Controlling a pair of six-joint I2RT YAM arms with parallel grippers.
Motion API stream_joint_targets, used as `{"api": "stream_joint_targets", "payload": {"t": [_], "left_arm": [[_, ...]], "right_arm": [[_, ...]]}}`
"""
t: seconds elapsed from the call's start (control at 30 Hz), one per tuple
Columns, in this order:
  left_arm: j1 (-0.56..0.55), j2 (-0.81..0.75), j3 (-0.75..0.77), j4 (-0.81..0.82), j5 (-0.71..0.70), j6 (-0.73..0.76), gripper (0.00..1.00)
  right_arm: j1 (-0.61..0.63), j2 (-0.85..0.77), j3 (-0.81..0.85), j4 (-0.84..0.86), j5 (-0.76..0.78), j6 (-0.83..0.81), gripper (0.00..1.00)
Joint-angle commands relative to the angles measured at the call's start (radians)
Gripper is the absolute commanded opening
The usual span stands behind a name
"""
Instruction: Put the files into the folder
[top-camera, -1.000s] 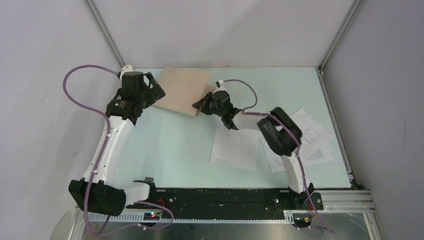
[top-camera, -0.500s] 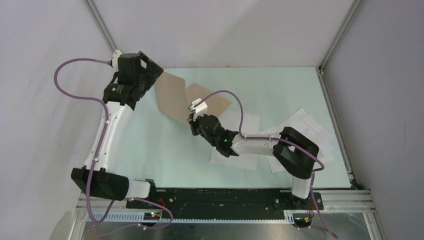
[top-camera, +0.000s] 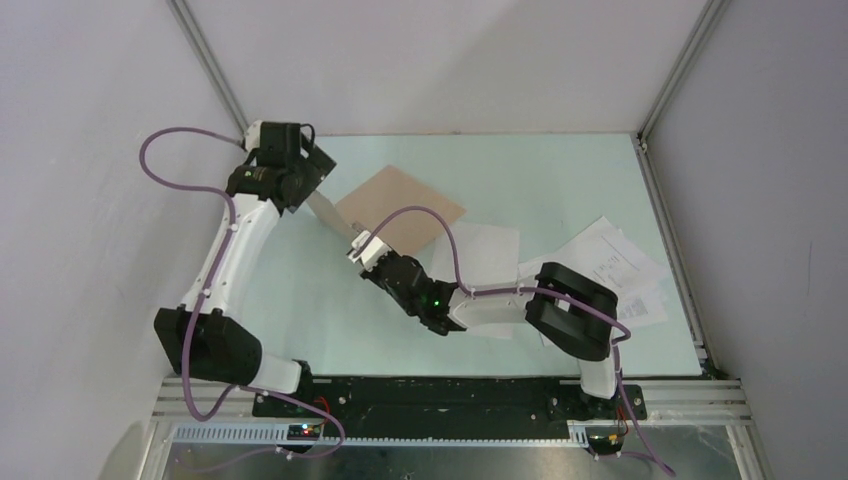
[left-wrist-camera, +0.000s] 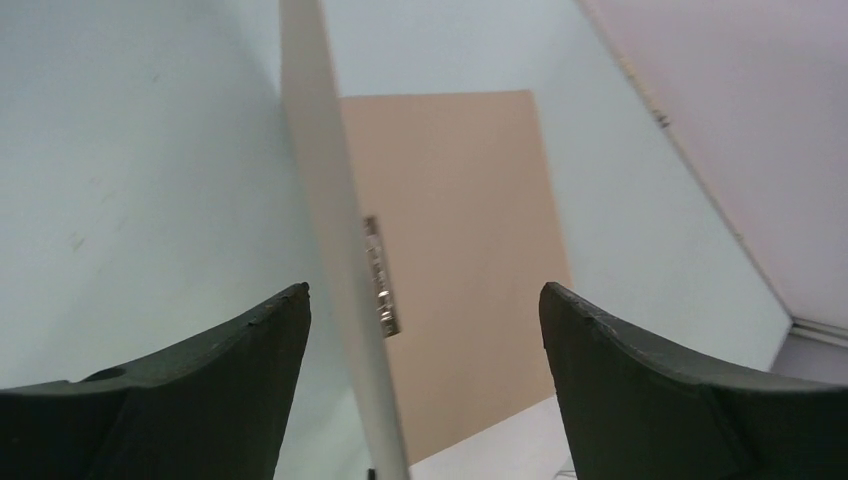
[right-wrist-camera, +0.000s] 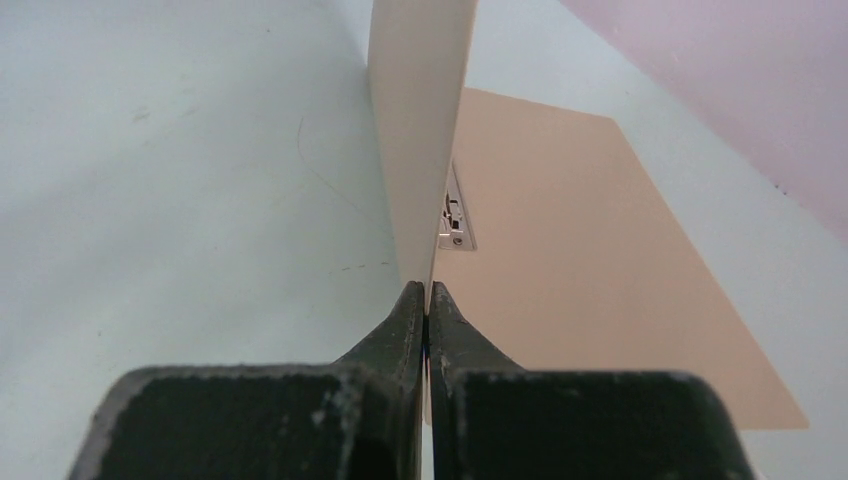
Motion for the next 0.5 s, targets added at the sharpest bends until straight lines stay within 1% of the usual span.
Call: {"api": "stream_joint_targets", "payload": {"t": [0.0, 0.03, 0.07, 0.1, 0.13, 0.17, 0.2, 0.23, 0.27, 0.3, 0.33, 0.37, 0.4, 0.47], "left_arm": [[0.000, -0.084, -0.093, -0.016, -0.057, -0.008, 0.83], [-0.001, -0.092, -0.125, -0.017, -0.068, -0.009, 0.80], [-0.001, -0.110, -0.158, -0.016, -0.071, -0.009, 0.75], [0.000, -0.120, -0.176, -0.016, -0.077, -0.006, 0.72], [0.000, -0.139, -0.207, -0.016, -0.080, -0.001, 0.67], [0.000, -0.151, -0.223, -0.015, -0.089, 0.014, 0.65], [0.000, -0.174, -0.258, -0.015, -0.091, 0.042, 0.63], [0.000, -0.187, -0.273, -0.014, -0.094, 0.061, 0.62], [0.000, -0.212, -0.308, -0.014, -0.094, 0.100, 0.63], [0.000, -0.239, -0.325, -0.014, -0.097, 0.119, 0.64], [0.000, -0.256, -0.367, -0.014, -0.103, 0.150, 0.67], [0.001, -0.292, -0.390, -0.013, -0.105, 0.163, 0.69], [0.000, -0.310, -0.430, -0.014, -0.112, 0.185, 0.73], [0.004, -0.364, -0.486, -0.015, -0.126, 0.203, 0.78]], "right_arm": [[0.006, 0.014, 0.006, 0.052, 0.065, -0.076, 0.00], [0.008, 0.013, 0.006, 0.051, 0.066, -0.076, 0.00], [0.009, 0.012, 0.006, 0.049, 0.067, -0.074, 0.01], [0.011, 0.009, 0.006, 0.041, 0.068, -0.069, 0.04], [0.013, 0.005, 0.005, 0.034, 0.069, -0.066, 0.16], [0.015, 0.001, 0.005, 0.012, 0.069, -0.058, 0.23], [0.019, -0.011, 0.005, -0.016, 0.069, -0.052, 0.39], [0.021, -0.018, 0.004, -0.036, 0.068, -0.035, 0.46], [0.024, -0.037, -0.002, -0.070, 0.054, -0.024, 0.57], [0.023, -0.049, -0.009, -0.085, 0.043, -0.001, 0.61], [0.024, -0.077, -0.026, -0.114, 0.020, 0.012, 0.68], [0.024, -0.093, -0.034, -0.128, 0.008, 0.043, 0.73], [0.024, -0.125, -0.050, -0.163, -0.019, 0.060, 0.75], [0.025, -0.176, -0.075, -0.214, -0.058, 0.110, 0.79]]}}
